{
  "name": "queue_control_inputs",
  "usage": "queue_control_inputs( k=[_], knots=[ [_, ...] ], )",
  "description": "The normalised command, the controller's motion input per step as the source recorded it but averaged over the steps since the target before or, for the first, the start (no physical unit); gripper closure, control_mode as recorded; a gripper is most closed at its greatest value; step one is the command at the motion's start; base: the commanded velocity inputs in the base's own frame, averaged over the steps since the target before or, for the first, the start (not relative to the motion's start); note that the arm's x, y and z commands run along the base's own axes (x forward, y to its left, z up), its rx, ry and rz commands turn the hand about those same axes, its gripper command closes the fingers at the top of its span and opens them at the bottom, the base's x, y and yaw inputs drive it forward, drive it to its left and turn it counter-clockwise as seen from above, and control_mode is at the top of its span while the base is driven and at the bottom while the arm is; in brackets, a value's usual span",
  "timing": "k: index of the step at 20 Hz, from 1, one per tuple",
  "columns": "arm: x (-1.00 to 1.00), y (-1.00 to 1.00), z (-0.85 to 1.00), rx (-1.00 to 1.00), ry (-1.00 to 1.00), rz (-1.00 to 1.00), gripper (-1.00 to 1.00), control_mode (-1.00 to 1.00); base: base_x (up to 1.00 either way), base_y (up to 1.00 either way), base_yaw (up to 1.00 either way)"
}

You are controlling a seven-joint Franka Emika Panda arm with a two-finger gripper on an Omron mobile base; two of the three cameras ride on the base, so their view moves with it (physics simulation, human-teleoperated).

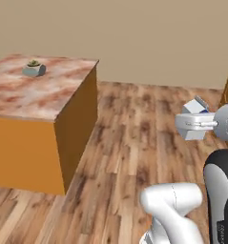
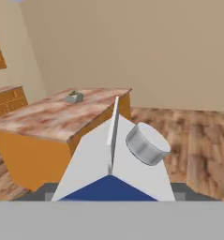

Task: Take a sugar cube from the saucer and place it inside the coffee. Then, grab milk from the fridge and place it next to the coffee on the counter to sweeten the coffee.

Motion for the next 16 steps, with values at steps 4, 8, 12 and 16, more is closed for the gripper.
queue_control_inputs(
  k=[4, 8, 12, 16],
  knots=[
    [0.0, 0.0, 0.0, 0.0, 0.0, 0.0, 1.0, 1.0, -0.03, 0.14, 1.0],
    [0.0, 0.0, 0.0, 0.0, 0.0, 0.0, 1.0, 1.0, 0.18, 0.12, 0.95],
    [0.0, 0.0, 0.0, 0.0, 0.0, 0.0, 1.0, 1.0, 0.72, 0.08, 0.8],
    [0.0, 0.0, 0.0, 0.0, 0.0, 0.0, 1.0, 1.0, 1.0, 0.0, 0.65]
  ],
)
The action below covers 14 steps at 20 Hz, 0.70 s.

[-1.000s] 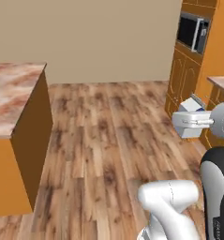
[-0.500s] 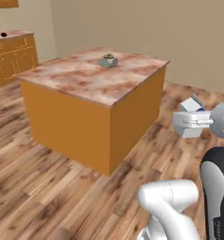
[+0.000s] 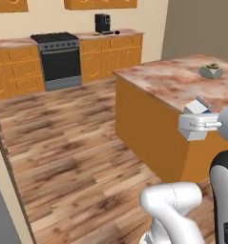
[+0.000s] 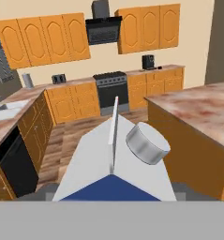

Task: Take a sugar cube from the saucer and place it inside the coffee. Then, grab milk from the fridge and place it next to the coffee on the counter to sweeten the coffee.

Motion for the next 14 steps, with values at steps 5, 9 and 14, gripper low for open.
queue_control_inputs(
  k=[5, 9, 14],
  knots=[
    [0.0, 0.0, 0.0, 0.0, 0.0, 0.0, 1.0, 1.0, 1.0, -0.23, 0.41],
    [0.0, 0.0, 0.0, 0.0, 0.0, 0.0, 1.0, 1.0, 1.0, -0.3, 0.29],
    [0.0, 0.0, 0.0, 0.0, 0.0, 0.0, 1.0, 1.0, 1.0, -0.59, 0.2]
  ],
)
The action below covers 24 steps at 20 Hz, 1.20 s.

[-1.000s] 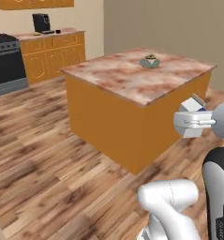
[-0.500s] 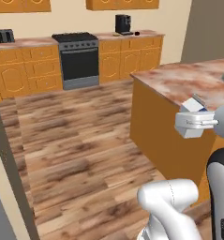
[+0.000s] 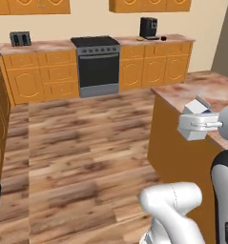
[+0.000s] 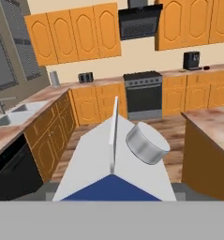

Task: Take a sugar cube from the saucer and place it inside the coffee. Then, grab milk from the fridge and place it next to the coffee on the counter to sweeten the coffee.

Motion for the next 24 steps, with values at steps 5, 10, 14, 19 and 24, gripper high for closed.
queue_control_inputs(
  k=[5, 10, 14, 19, 24],
  knots=[
    [0.0, 0.0, 0.0, 0.0, 0.0, 0.0, 1.0, 1.0, 1.0, -0.53, 0.09],
    [0.0, 0.0, 0.0, 0.0, 0.0, 0.0, 1.0, 1.0, 1.0, -0.19, 0.06],
    [0.0, 0.0, 0.0, 0.0, 0.0, 0.0, 1.0, 1.0, 1.0, 0.0, 0.01],
    [0.0, 0.0, 0.0, 0.0, 0.0, 0.0, 1.0, 1.0, 1.0, 0.0, 0.0],
    [0.0, 0.0, 0.0, 0.0, 0.0, 0.0, 1.0, 1.0, 1.0, 0.0, 0.0]
  ],
)
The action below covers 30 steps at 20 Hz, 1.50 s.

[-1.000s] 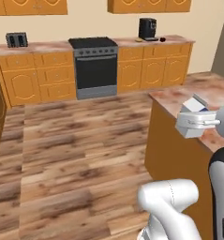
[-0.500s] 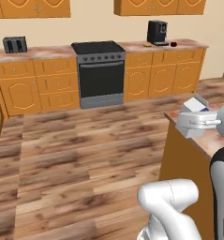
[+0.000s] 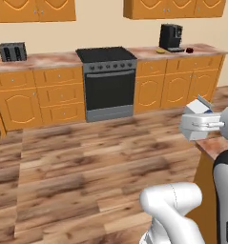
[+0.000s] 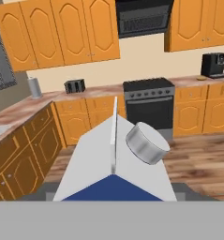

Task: Take a sugar cube from the saucer and place it inside the coffee. Then, grab milk from the fridge and place it next to the coffee on the counter to sweeten the coffee.

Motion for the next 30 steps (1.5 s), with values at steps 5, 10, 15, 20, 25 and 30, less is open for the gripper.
queue_control_inputs(
  k=[5, 10, 15, 20, 25, 30],
  knots=[
    [0.0, 0.0, 0.0, 0.0, 0.0, 0.0, 1.0, 1.0, 1.0, 0.0, 0.0],
    [0.0, 0.0, 0.0, 0.0, 0.0, 0.0, 1.0, 1.0, 1.0, 0.0, 0.0],
    [0.0, 0.0, 0.0, 0.0, 0.0, 0.0, 1.0, 1.0, 1.0, -0.05, 0.0],
    [0.0, 0.0, 0.0, 0.0, 0.0, 0.0, 1.0, 1.0, 1.0, -0.04, 0.0],
    [0.0, 0.0, 0.0, 0.0, 0.0, 0.0, 1.0, 1.0, 1.0, -0.3, -0.02],
    [0.0, 0.0, 0.0, 0.0, 0.0, 0.0, 1.0, 1.0, 1.0, -0.76, -0.17]
  ],
)
